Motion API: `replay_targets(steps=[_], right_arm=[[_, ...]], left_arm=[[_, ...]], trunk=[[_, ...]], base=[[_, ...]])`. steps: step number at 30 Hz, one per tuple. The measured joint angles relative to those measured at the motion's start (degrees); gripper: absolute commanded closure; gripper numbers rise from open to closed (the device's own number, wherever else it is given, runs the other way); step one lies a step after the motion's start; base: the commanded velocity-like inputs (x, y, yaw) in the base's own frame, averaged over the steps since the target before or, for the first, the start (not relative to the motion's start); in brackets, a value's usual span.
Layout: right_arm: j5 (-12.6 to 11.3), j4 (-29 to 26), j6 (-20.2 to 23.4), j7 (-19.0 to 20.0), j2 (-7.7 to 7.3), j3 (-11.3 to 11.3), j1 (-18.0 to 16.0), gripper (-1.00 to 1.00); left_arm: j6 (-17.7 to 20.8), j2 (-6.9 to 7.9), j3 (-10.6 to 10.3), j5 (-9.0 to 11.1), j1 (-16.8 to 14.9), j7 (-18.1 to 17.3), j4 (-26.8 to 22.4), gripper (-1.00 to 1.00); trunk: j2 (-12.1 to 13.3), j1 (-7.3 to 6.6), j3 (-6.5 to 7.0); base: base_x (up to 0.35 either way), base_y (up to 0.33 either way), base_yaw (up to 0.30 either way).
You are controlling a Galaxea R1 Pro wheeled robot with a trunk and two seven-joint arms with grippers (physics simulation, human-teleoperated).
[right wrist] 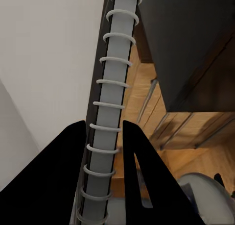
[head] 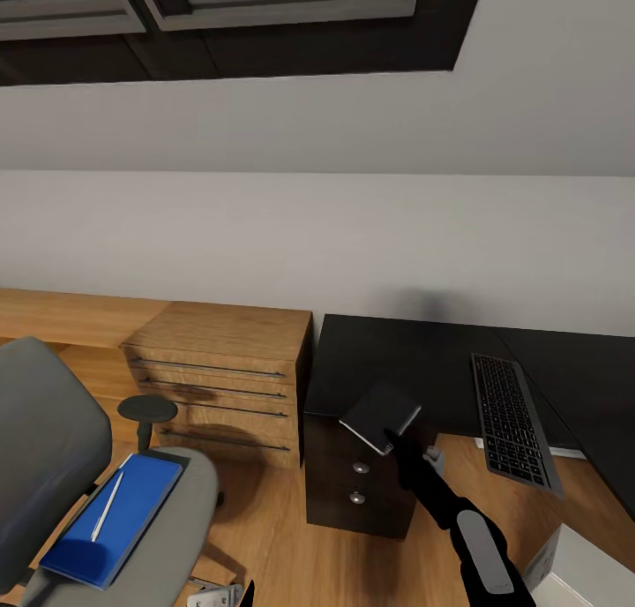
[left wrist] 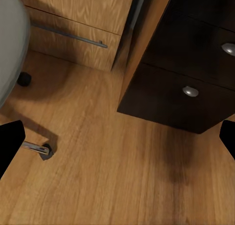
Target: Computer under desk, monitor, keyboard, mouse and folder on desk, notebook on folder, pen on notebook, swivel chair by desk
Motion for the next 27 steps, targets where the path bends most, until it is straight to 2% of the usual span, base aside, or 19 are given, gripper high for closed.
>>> replay_targets(steps=[2, 7, 11, 18, 27], right_arm=[[-1.1, 0.7, 0.0, 0.0, 0.02, 0.1, 0.0, 1.0], [-2.0, 1.6, -0.1, 0.0, -0.04, 0.1, 0.0, 1.0], [-2.1, 2.5, -0.3, 0.0, -0.05, 0.2, 0.0, 1.0], [-2.3, 3.9, -0.4, -0.1, 0.39, 0.1, 0.0, 1.0], [-2.3, 3.9, -0.5, 0.1, 0.52, 0.0, 0.0, 1.0]], left_arm=[[0.0, 0.0, 0.0, 0.0, 0.0, 0.0, 0.0, -1.0], [0.0, 0.0, 0.0, 0.0, 0.0, 0.0, 0.0, -1.0], [0.0, 0.0, 0.0, 0.0, 0.0, 0.0, 0.0, -1.0], [0.0, 0.0, 0.0, 0.1, 0.0, 0.0, 0.0, -1.0], [0.0, 0.0, 0.0, 0.0, 0.0, 0.1, 0.0, -1.0]], trunk=[[0.0, 0.0, 0.0], [0.0, 0.0, 0.0], [0.0, 0.0, 0.0], [0.0, -0.02, 0.0], [0.0, -0.02, 0.0]], base=[[0.0, 0.0, 0.0], [0.0, 0.0, 0.0], [0.017, 0.0, 0.0], [0.224, 0.031, 0.0], [0.123, 0.004, 0.0]])
